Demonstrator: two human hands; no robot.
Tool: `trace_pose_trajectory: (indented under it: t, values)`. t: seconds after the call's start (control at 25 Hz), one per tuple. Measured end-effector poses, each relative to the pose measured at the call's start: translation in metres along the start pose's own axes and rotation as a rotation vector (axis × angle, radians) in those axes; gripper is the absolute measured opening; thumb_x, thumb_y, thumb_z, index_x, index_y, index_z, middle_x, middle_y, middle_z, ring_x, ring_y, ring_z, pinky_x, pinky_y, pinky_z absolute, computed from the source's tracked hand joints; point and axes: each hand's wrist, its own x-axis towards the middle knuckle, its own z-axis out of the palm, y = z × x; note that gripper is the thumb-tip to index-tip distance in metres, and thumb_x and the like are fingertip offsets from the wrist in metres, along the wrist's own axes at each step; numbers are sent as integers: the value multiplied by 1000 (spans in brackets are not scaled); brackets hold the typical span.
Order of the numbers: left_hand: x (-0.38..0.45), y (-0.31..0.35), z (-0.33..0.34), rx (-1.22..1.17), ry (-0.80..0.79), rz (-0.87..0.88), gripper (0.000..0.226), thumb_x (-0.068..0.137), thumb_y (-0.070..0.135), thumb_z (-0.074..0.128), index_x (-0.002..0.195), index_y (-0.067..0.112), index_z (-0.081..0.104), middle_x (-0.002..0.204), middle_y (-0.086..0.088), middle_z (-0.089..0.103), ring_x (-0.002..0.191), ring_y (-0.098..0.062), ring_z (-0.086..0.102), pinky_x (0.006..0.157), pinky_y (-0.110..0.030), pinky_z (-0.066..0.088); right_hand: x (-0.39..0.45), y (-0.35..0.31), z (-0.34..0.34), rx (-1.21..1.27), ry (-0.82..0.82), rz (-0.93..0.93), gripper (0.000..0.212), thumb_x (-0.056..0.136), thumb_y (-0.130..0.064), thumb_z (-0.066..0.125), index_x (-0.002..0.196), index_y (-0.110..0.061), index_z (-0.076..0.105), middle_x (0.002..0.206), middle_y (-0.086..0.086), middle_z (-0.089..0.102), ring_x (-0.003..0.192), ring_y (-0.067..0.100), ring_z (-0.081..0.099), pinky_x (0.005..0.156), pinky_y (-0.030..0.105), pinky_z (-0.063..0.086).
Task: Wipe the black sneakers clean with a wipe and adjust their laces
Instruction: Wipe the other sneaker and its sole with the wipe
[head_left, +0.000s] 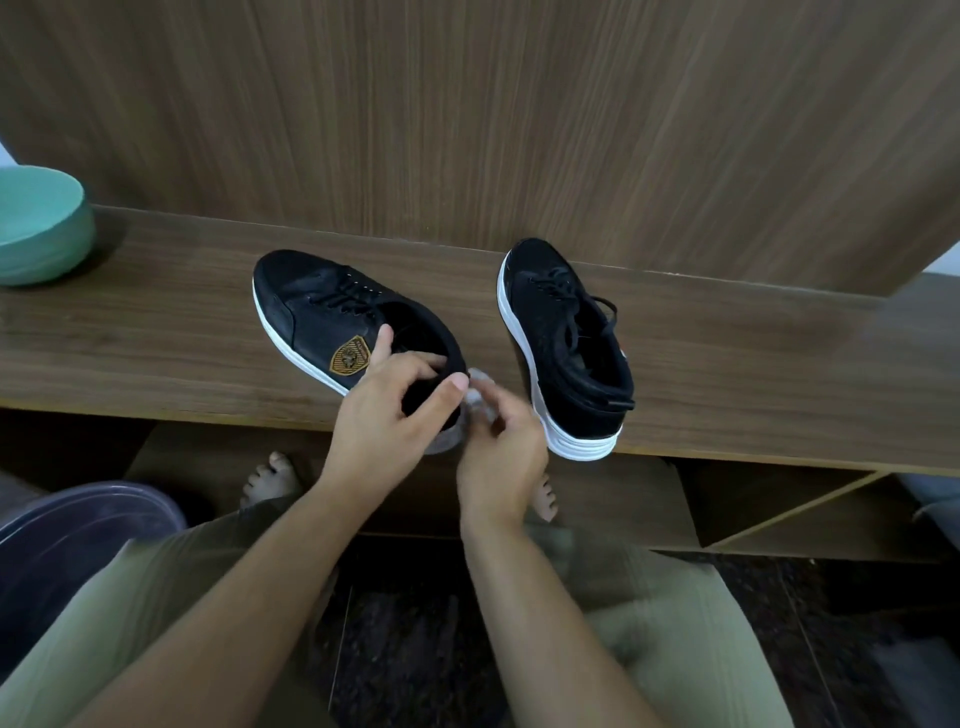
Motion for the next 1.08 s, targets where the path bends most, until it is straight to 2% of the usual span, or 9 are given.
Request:
trace_pose_trajectory:
  t: [0.12, 0.24, 0.4, 0.52, 0.64, 0.76, 0.84, 0.92, 1.08]
  values:
    - [2, -3, -4, -187, -76, -60, 32, 92, 29, 50, 87, -1, 62, 111, 20, 62, 135, 10, 9, 105, -15, 17, 38, -2, 6, 64, -150, 115, 24, 89, -5, 59, 105, -16, 71, 102, 0, 72, 97, 14, 66, 91, 37, 53]
    - [3, -6, -4, -197, -96, -70, 32, 91, 29, 51, 77, 2, 59, 130, 14, 55, 138, 6, 8, 104, -18, 15, 30, -5, 3, -18, -125, 164, 19, 91, -11, 58, 105, -17, 70, 99, -5, 70, 94, 10, 64, 88, 25, 50]
    - [3, -9, -6, -173, -126, -38, 29, 79, 42, 62, 72, 15, 54, 130, 18, 52, 140, 5, 6, 106, -23, 14, -9, 2, -13, -99, -23, 167, 20, 91, -7, 56, 104, -17, 68, 84, -16, 56, 83, 0, 53, 74, 6, 36]
    - [6, -12, -8, -114, -150, -22, 25, 79, 37, 67, 75, 16, 53, 133, 19, 48, 140, 3, 3, 109, -27, 14, 8, -2, -9, -115, -77, 186, 22, 91, -7, 54, 106, -16, 68, 89, -12, 58, 86, 2, 54, 77, 12, 40]
    - [2, -10, -13, -91, -176, 28, 18, 77, 29, 69, 75, 19, 54, 139, 15, 43, 142, -1, 3, 112, -30, 13, 34, -24, -9, 112, -175, 204, 23, 87, -2, 56, 97, -16, 71, 93, -2, 71, 88, 14, 65, 76, 27, 50]
    - [2, -9, -22, -7, -169, 81, 19, 73, 26, 73, 75, 23, 54, 147, 15, 31, 142, -1, 8, 112, -26, 14, 37, -45, -32, 100, -285, -88, 22, 83, -6, 63, 91, -25, 72, 92, -5, 72, 84, 9, 66, 72, 26, 53]
    - [4, -9, -29, 44, -107, 84, 25, 68, 22, 79, 76, 23, 55, 150, 16, 20, 143, -3, 10, 111, -25, 17, 17, -52, -43, -51, -345, -387, 22, 80, -5, 65, 93, -20, 73, 99, -7, 68, 89, 3, 63, 72, 17, 50]
    - [4, -6, -28, 120, -33, 71, 30, 65, 22, 80, 73, 22, 51, 149, 18, 15, 144, -11, 10, 109, -30, 22, -2, -44, -39, -236, -348, -625, 22, 78, -3, 65, 94, -14, 74, 108, -4, 65, 99, 7, 60, 80, 20, 50]
    - [-1, -8, -22, 149, 73, 58, 35, 61, 29, 81, 79, 17, 54, 138, 5, 31, 120, -4, 35, 85, -8, 32, 9, -28, -25, -274, -313, -707, 27, 73, 7, 65, 87, -13, 75, 102, -2, 67, 98, 18, 62, 82, 25, 50]
